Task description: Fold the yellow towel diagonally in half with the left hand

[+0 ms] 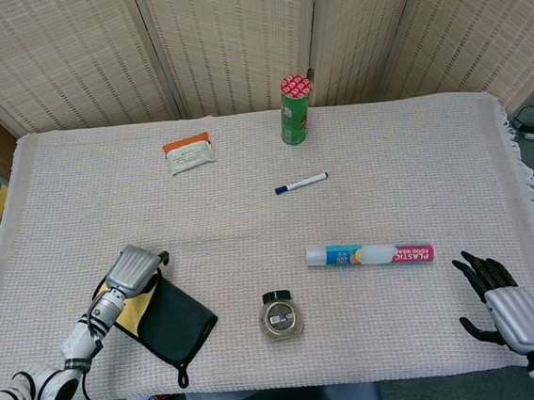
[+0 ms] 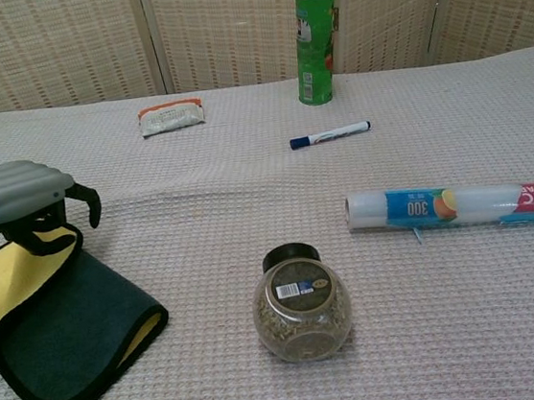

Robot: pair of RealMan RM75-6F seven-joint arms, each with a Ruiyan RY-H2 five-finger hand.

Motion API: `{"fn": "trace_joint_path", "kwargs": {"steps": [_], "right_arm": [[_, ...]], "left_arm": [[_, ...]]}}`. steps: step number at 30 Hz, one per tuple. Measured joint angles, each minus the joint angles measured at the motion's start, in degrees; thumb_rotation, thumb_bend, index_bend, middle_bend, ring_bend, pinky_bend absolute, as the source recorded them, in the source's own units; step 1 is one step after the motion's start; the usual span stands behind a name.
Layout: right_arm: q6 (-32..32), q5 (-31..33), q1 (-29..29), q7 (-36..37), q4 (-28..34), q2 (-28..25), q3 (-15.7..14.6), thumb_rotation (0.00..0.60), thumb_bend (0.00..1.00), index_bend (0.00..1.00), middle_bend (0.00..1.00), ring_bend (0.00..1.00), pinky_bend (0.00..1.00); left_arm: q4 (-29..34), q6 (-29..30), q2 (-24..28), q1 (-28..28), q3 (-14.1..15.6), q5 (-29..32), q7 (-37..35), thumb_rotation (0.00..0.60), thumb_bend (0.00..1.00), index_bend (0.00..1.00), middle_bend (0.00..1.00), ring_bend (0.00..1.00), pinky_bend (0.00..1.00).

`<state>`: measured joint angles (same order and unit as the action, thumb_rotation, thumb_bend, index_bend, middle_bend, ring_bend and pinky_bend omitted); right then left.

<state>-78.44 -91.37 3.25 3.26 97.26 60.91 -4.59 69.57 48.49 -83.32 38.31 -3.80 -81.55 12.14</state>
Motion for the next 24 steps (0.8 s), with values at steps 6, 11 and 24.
{"fn": "trace_joint_path", "kwargs": {"steps": [6,11,24], "right_arm": [[0.33,0.55,0.12,-0.08,-0.02,0.02,0.16,0.600,0.37,0.00,0.00,0.00,0.00],[0.48,0.88,0.20,-0.13,-0.07,0.07,0.31,0.600,0.37,0.00,0.00,0.00,0.00],[0.55,0.72,0.18,-0.47,0.04,0.16,0.14,0.600,0.37,0.00,0.00,0.00,0.00]], "left_arm": [[-1.85,-1.21,-0.40,0.59,0.42,1.53,2.17,0.600,0.50,0.42,1.00,1.00,1.00],[-2.35,-1.35,-0.42,0.68,0.96,2.03,2.70,0.600,0.50,0.44,1.00,1.00,1.00],[-2.22,1.46,-0.32,0.02,2.00,0.75,1.77,0.600,0.50,0.58,1.00,1.00,1.00]]}}
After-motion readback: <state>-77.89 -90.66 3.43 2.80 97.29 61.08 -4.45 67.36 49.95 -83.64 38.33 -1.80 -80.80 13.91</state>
